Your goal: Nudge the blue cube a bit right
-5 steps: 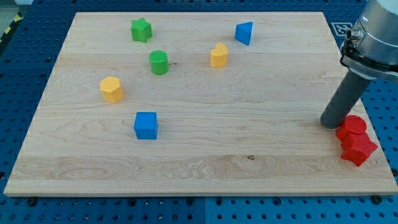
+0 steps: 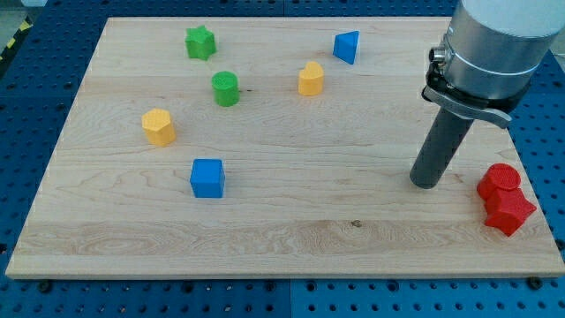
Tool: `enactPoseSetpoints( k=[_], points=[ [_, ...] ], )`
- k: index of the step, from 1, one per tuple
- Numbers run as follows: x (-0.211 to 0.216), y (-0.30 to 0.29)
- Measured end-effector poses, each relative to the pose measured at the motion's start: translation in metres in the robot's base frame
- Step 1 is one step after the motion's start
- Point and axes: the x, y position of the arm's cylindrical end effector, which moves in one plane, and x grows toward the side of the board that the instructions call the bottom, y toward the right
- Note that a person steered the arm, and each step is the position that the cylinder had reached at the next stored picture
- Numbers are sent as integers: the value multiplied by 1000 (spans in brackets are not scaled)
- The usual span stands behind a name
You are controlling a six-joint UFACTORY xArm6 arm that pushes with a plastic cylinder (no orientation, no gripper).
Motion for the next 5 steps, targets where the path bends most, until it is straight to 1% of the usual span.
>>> enactPoseSetpoints(
  k=[1,2,3,4,5],
  points=[
    [3,-6],
    [11,-42],
    [38,-97],
    [44,-111],
    [47,-113]
  ],
)
